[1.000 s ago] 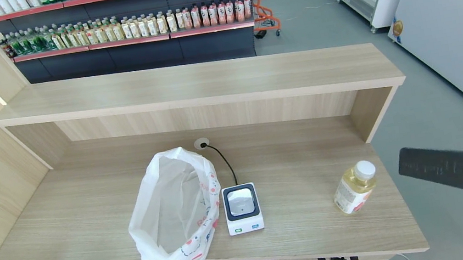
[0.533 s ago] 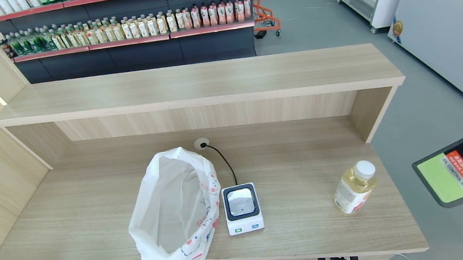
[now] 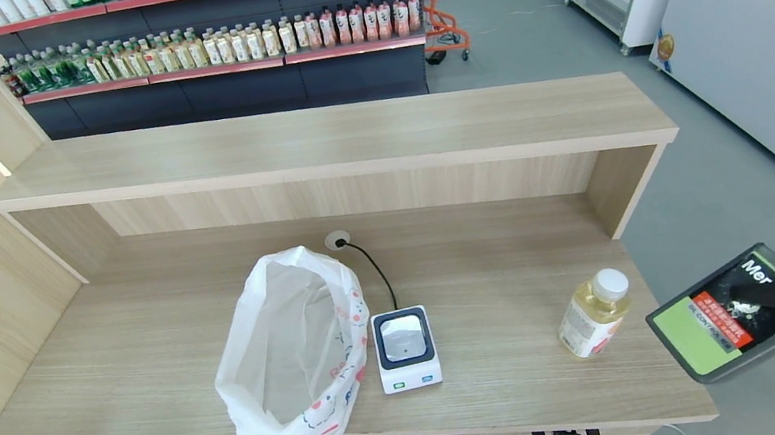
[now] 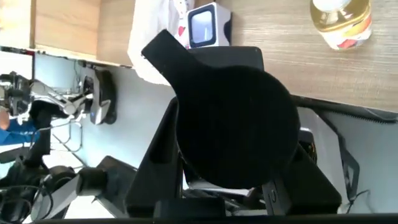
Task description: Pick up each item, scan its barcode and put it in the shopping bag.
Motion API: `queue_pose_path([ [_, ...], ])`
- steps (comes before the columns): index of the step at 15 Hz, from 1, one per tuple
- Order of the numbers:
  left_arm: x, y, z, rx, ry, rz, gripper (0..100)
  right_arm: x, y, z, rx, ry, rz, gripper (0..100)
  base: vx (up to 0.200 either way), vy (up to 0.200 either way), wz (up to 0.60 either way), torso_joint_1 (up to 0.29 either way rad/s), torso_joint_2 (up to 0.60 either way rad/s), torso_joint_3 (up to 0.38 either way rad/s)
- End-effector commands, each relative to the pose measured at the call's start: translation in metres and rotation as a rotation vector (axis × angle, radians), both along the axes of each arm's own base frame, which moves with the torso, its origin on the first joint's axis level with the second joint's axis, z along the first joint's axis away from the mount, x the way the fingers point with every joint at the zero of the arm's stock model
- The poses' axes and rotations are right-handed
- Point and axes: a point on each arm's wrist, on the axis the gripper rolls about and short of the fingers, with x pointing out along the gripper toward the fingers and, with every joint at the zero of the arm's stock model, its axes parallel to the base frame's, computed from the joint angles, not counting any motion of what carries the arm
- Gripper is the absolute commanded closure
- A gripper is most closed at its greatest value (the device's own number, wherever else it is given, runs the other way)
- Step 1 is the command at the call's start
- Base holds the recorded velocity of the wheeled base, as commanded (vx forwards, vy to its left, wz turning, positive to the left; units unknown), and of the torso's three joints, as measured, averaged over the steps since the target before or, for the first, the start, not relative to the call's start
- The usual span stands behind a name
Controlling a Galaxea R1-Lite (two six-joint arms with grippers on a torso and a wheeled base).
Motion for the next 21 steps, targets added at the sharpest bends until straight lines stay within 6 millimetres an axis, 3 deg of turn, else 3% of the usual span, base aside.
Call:
queue_pose_path([
  [1, 0.0, 0.0, 0.0, 0.0, 0.001, 0.0, 100, 0.012, 0.0, -0.006, -0.026, 0.046, -0.036, 100, 0.0, 0.0, 0.0, 0.0, 0.0, 0.0],
  [9, 0.0, 0.0, 0.0, 0.002, 0.001, 0.0, 100, 0.004, 0.004, -0.009, -0.047, 0.041, -0.042, 100, 0.0, 0.0, 0.0, 0.0, 0.0, 0.0],
  [14, 0.0, 0.0, 0.0, 0.0, 0.001, 0.0, 100, 0.003, 0.007, -0.008, -0.074, 0.029, -0.063, 100, 0.0, 0.2, 0.0, 0.002, 0.0, 0.002],
  [18, 0.0, 0.0, 0.0, 0.002, 0.001, 0.0, 100, 0.019, 0.012, -0.011, -0.08, 0.02, -0.06, 100, 0.0, 0.2, 0.0, 0.004, 0.01, 0.002],
  [21, 0.0, 0.0, 0.0, 0.0, 0.002, 0.0, 100, 0.041, 0.017, -0.016, -0.11, 0.001, -0.103, 100, 0.0, 0.2, 0.0, 0.004, 0.0, 0.002],
])
